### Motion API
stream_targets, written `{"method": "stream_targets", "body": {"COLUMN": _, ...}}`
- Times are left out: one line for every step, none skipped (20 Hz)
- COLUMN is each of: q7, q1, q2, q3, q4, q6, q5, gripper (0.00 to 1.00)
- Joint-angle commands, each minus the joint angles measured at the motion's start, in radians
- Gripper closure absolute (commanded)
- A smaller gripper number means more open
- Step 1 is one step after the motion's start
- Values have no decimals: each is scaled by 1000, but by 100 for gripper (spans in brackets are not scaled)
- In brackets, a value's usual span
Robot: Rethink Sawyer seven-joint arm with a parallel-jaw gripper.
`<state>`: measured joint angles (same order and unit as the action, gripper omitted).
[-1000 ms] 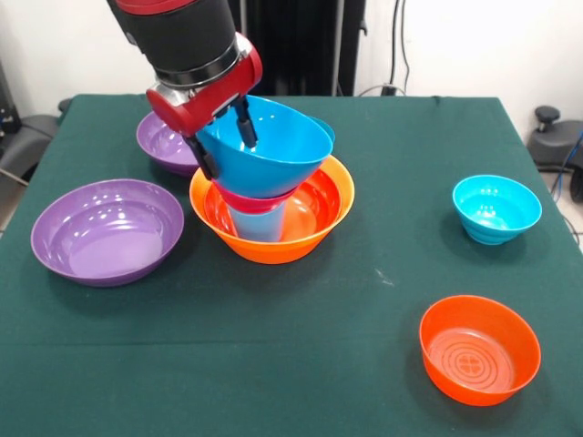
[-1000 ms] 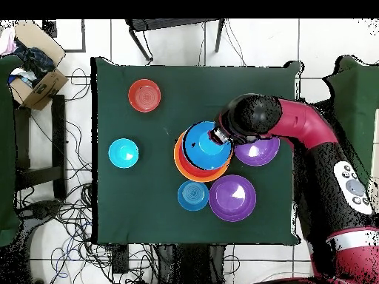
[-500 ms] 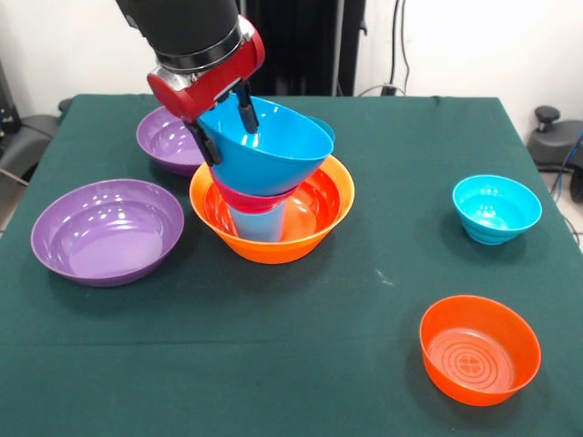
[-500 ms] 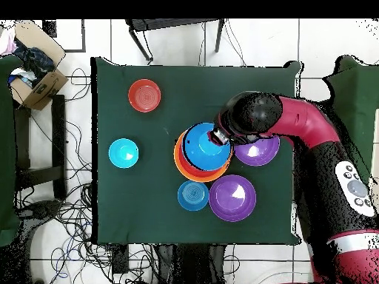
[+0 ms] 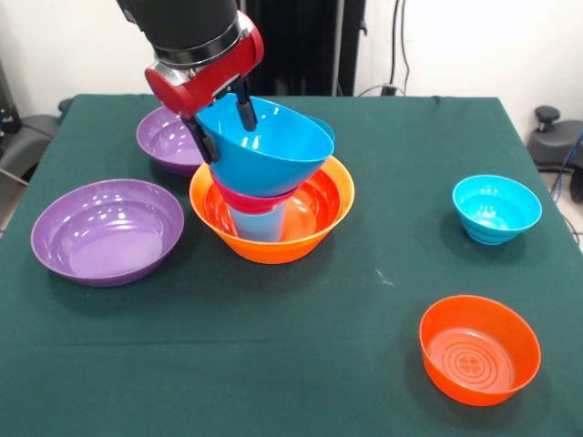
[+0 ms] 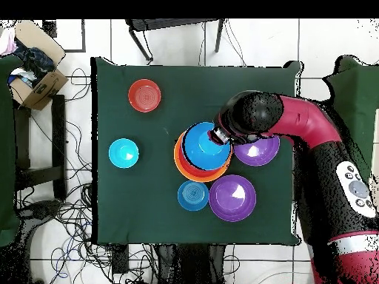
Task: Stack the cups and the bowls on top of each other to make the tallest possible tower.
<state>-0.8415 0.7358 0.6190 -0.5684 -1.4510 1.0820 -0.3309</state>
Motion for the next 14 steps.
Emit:
{"method": "stream_targets", "body": {"q7": -55, "q1": -35, "q2": -21, "q3": 20, "q4": -27, "q6": 60, "q5": -7, "gripper": 0}}
{"method": "stream_targets", "body": {"q7": -55, "q1": -35, "q2": -19, "q3": 20, "q4": -30, "q6": 60, "q5": -7, "gripper": 0}}
{"method": "stream_targets", "body": {"q7": -55, "q1": -35, "q2": -18, "q3": 19, "q4": -30, "q6": 61, "q5": -7, "gripper": 0}}
{"method": "stream_targets", "body": {"q7": -54, "q1": -35, "q2": -18, "q3": 19, "q4": -29, "q6": 61, "q5": -6, "gripper": 0}}
{"method": "stream_targets", "body": {"q7": -53, "q1": -35, "q2": -19, "q3": 19, "q4": -29, "q6": 60, "q5": -8, "gripper": 0}}
{"method": "stream_targets", "body": {"q7": -52, "q1": -35, "q2": -20, "q3": 19, "q4": -28, "q6": 59, "q5": -8, "gripper": 0}}
{"method": "stream_targets", "body": {"q7": -51, "q1": -35, "q2": -21, "q3": 19, "q4": -27, "q6": 57, "q5": -10, "gripper": 0}}
{"method": "stream_targets", "body": {"q7": -52, "q1": -35, "q2": -19, "q3": 20, "q4": -26, "q6": 55, "q5": -12, "gripper": 0}}
{"method": "stream_targets", "body": {"q7": -53, "q1": -36, "q2": -17, "q3": 21, "q4": -25, "q6": 53, "q5": -14, "gripper": 0}}
{"method": "stream_targets", "body": {"q7": -55, "q1": -38, "q2": -18, "q3": 23, "q4": -19, "q6": 48, "q5": -17, "gripper": 0}}
{"method": "stream_targets", "body": {"q7": -55, "q1": -40, "q2": -20, "q3": 24, "q4": -12, "q6": 45, "q5": -22, "gripper": 0}}
{"method": "stream_targets", "body": {"q7": -55, "q1": -41, "q2": -20, "q3": 25, "q4": -10, "q6": 42, "q5": -24, "gripper": 0}}
{"method": "stream_targets", "body": {"q7": -57, "q1": -42, "q2": -21, "q3": 27, "q4": -8, "q6": 40, "q5": -26, "gripper": 0}}
{"method": "stream_targets", "body": {"q7": -54, "q1": -40, "q2": -18, "q3": 27, "q4": -8, "q6": 38, "q5": -29, "gripper": 0}}
